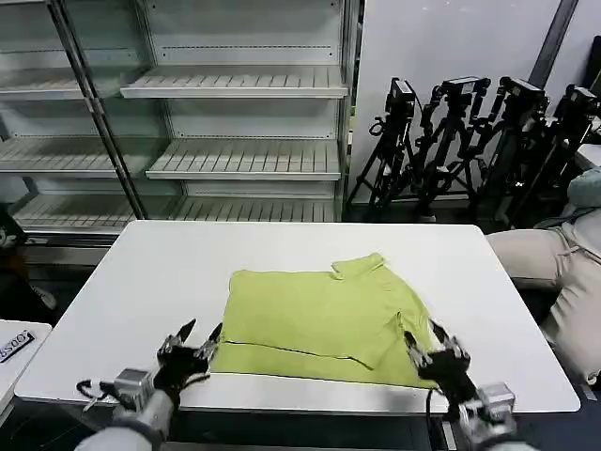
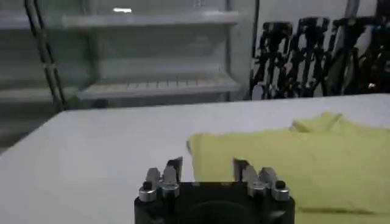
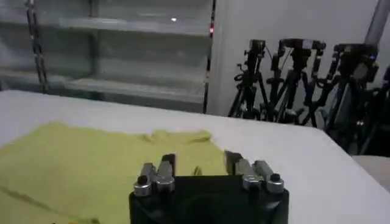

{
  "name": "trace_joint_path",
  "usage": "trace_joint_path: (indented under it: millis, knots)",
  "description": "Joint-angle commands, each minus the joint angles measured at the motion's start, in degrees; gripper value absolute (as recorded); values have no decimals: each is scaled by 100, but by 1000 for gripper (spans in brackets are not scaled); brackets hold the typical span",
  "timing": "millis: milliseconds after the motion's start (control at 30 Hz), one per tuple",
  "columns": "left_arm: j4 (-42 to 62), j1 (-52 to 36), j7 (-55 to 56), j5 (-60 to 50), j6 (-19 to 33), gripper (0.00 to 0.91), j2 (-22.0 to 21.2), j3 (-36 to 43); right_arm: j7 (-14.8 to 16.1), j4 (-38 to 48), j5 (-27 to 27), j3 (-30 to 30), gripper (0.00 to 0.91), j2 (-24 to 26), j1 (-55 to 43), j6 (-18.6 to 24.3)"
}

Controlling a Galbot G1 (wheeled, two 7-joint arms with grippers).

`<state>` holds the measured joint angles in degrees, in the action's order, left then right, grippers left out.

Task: Fold and organize the clothes.

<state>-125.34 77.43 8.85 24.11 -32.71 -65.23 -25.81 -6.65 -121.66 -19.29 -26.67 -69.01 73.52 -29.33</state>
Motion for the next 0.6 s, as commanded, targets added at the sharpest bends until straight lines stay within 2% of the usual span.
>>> trace_joint_path:
  millis: [33,233,333,600]
  knots:
    - [2448,-2532,-494,151,40,907,80,730,-293,2532,-210,894,907,-361,-2885,-375]
    - [3486,-3326,-570,737,-35,907,-45,920,-398,3762,-237,1017,907,-724,-3538,-362]
    - [3751,-3527,-615,887,-39,907,-71,1043,-348,4186,-123,1020,907,-816,-3706,-259]
    - [4318,-3765,-753,792,-44,907,-134,1242,-234,4502,-137,970,907,-878,-3786,-289]
